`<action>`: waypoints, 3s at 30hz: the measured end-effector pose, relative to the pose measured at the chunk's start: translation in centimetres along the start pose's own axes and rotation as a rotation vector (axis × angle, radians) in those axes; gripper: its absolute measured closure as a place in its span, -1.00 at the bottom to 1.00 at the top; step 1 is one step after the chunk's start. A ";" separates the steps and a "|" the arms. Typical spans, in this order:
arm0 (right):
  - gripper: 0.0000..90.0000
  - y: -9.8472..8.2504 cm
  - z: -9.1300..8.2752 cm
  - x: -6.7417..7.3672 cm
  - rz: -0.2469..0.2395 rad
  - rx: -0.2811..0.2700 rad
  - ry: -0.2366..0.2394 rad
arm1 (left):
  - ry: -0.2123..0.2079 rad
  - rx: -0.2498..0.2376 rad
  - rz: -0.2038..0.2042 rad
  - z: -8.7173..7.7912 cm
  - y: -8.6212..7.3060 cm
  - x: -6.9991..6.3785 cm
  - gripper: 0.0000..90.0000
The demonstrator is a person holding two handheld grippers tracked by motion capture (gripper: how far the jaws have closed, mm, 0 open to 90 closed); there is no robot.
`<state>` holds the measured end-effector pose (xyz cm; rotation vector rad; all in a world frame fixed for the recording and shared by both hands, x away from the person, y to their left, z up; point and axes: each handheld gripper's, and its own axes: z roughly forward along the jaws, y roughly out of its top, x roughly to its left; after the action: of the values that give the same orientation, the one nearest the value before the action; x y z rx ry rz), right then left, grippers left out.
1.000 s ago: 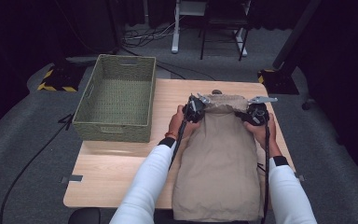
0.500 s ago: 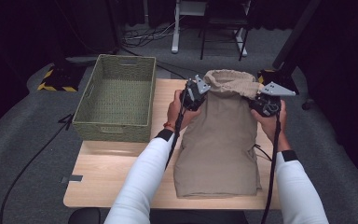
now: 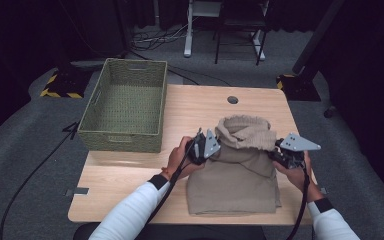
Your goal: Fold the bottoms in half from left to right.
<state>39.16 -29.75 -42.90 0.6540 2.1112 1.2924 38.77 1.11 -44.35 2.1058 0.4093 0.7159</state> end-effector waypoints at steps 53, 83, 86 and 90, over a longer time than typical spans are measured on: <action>0.16 -1.6 -6.4 6.5 0.039 0.190 0.206 | -0.267 0.074 -0.063 -4.5 -0.2 -2.5 -0.37; 0.87 0.7 -1.1 8.9 -0.444 0.192 -0.283 | -0.279 -0.045 -0.150 -5.2 1.3 4.6 0.90; 0.87 -0.7 -1.1 9.3 -0.512 0.205 -0.210 | -0.315 -0.034 -0.115 -5.4 -0.8 3.3 0.89; 0.74 -2.5 -1.6 10.0 -0.465 0.254 0.001 | -0.339 0.015 -0.113 -5.8 -3.7 0.9 0.79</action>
<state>30.61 -25.09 -46.71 0.2341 2.2710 0.7788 35.72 7.30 -44.30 2.1480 0.3426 0.2822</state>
